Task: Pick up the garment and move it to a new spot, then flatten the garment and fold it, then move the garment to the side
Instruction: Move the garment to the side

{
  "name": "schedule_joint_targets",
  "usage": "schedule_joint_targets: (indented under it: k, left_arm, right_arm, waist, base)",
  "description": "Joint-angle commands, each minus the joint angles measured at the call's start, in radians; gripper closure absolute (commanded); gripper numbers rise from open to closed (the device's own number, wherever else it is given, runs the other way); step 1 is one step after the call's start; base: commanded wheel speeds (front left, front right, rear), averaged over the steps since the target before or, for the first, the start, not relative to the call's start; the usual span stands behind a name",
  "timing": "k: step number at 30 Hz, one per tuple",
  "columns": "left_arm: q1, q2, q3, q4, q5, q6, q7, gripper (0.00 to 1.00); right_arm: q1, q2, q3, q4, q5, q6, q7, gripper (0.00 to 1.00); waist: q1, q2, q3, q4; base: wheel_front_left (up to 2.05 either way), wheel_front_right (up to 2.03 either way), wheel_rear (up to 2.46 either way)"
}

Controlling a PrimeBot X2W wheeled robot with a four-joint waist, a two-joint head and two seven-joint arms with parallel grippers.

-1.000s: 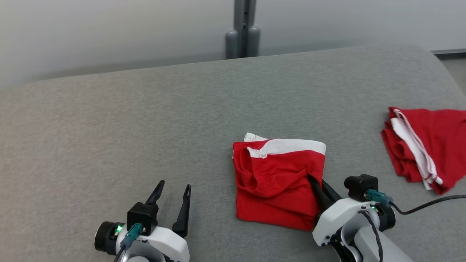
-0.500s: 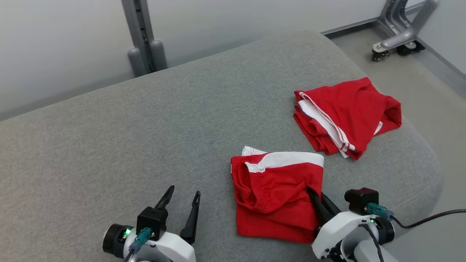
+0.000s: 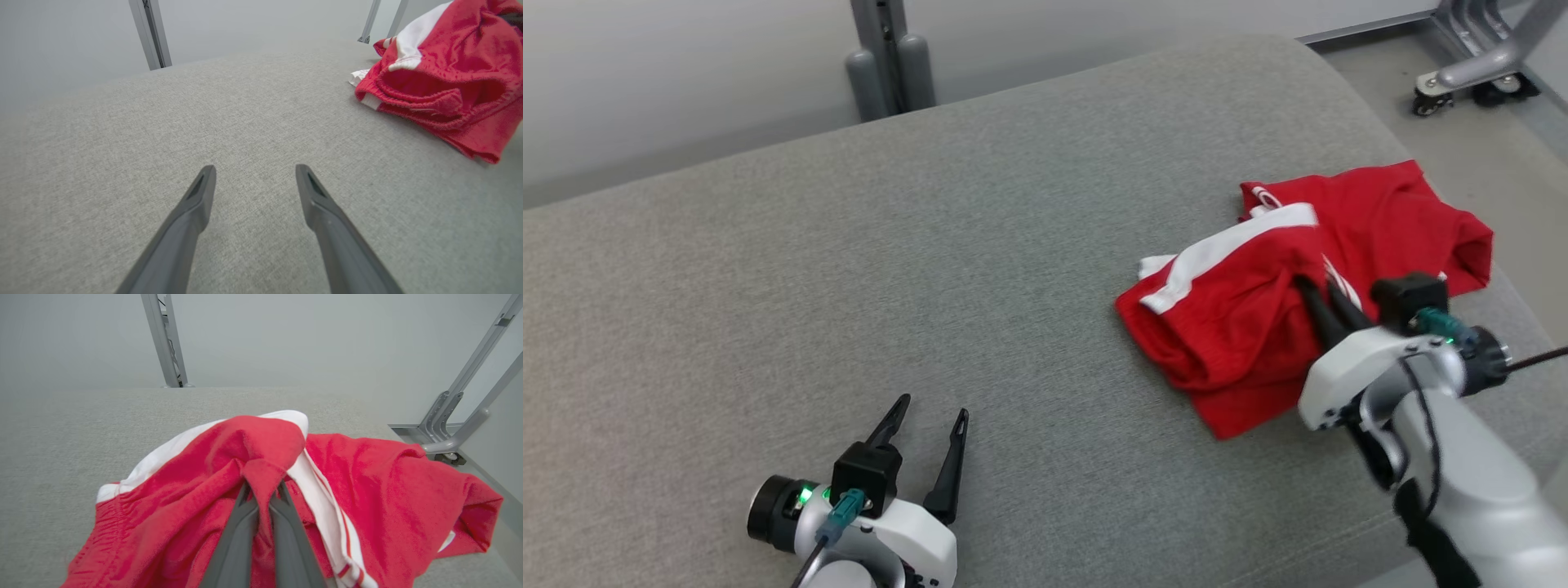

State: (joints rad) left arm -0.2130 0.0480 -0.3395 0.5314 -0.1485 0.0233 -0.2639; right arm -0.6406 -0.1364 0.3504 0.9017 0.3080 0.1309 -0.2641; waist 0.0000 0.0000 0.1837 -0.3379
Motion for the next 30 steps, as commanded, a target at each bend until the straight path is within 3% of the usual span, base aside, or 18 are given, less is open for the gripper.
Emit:
schedule_joint_targets:
  k: [1, 13, 14, 15, 16, 17, 24, 30]
  left_arm:
    - [-0.026, 0.005, 0.002, 0.000, 0.013, -0.004, 0.000, 0.00]
    - [-0.051, 0.005, 0.033, -0.002, 0.037, -0.010, 0.001, 0.00]
    - [-0.050, 0.005, 0.036, -0.001, 0.038, -0.010, 0.001, 0.00]
    - [-0.050, 0.005, 0.039, -0.001, 0.039, -0.011, 0.001, 0.00]
    - [-0.051, 0.005, 0.042, -0.002, 0.043, -0.011, 0.001, 0.00]
    - [-0.051, 0.005, 0.046, 0.000, 0.046, -0.011, 0.001, 0.00]
    - [-0.045, 0.006, 0.079, -0.003, 0.049, -0.001, 0.001, 0.00]
    - [-0.022, 0.006, 0.118, -0.019, 0.042, 0.010, 0.001, 0.00]
  right_arm:
    - [-0.034, -0.029, -0.011, 0.024, -0.017, 0.000, 0.000, 1.00]
    - [-0.236, -0.318, -0.131, 0.321, -0.191, 0.000, 0.013, 1.00]
    - [-0.241, -0.339, -0.146, 0.334, -0.203, 0.000, 0.012, 0.93]
    - [-0.244, -0.360, -0.169, 0.346, -0.215, 0.000, 0.012, 0.70]
    - [-0.246, -0.380, -0.189, 0.356, -0.232, 0.000, 0.011, 0.05]
    - [-0.248, -0.397, -0.214, 0.363, -0.247, 0.000, 0.010, 0.00]
    - [-0.243, -0.406, -0.375, 0.350, -0.332, 0.000, 0.000, 0.00]
    - [-0.172, -0.261, -0.476, 0.171, -0.377, 0.000, -0.002, 0.00]
  waist:
    - [0.0000, 0.0000, 0.033, 0.045]
    - [0.0000, 0.0000, 0.095, 0.187]
    - [0.0000, 0.0000, 0.099, 0.194]
    - [0.0000, 0.0000, 0.103, 0.199]
    - [0.0000, 0.0000, 0.106, 0.204]
    - [0.0000, 0.0000, 0.108, 0.207]
    - [0.0000, 0.0000, 0.107, 0.216]
    - [0.0000, 0.0000, 0.081, 0.219]
  base:
    - [0.00, 0.00, 0.00]
    - [0.00, 0.00, 0.00]
    - [0.00, 0.00, 0.00]
    - [0.00, 0.00, 0.00]
    - [0.00, 0.00, 0.00]
    - [0.00, 0.00, 0.00]
    - [0.00, 0.00, 0.00]
    - [0.00, 0.00, 0.00]
